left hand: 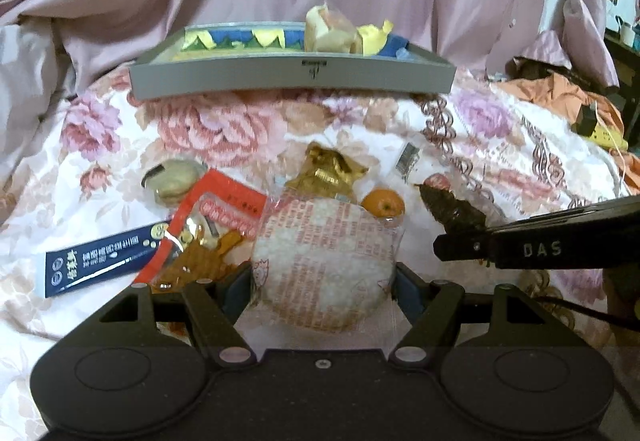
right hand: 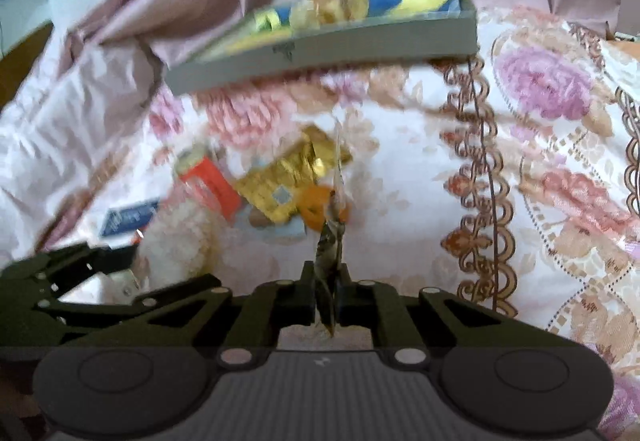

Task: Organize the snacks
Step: 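Carry the round cake and dark snack into the grey tray with both tools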

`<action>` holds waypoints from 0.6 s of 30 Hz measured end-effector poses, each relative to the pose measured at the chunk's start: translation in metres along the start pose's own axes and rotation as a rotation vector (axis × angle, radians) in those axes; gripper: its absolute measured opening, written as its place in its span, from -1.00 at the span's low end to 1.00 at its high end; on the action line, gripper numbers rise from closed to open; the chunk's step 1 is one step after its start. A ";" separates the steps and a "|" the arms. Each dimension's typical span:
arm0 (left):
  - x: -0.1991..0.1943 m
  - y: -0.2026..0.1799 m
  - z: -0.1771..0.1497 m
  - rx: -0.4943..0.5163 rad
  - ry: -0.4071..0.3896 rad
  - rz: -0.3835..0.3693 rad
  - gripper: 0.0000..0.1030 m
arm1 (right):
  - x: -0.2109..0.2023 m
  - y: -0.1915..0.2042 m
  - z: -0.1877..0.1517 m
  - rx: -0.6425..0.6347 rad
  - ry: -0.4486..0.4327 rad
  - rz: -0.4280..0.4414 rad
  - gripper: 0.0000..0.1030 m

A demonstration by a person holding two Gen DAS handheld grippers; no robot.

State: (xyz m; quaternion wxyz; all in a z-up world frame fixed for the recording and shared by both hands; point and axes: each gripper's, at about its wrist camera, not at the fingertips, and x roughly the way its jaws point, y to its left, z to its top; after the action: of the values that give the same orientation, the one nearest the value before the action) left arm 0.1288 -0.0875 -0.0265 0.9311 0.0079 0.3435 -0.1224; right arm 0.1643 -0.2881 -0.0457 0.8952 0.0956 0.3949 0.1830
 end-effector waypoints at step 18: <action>-0.019 -0.015 0.061 -0.012 -0.170 0.056 0.44 | -0.053 -0.006 0.021 0.020 -0.368 0.037 -0.80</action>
State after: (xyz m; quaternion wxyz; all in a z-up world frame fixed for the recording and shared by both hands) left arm 0.1508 -0.1038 0.0335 0.9601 0.0017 0.2633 -0.0943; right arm 0.1483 -0.3155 0.0015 0.9478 0.1434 0.2244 0.1751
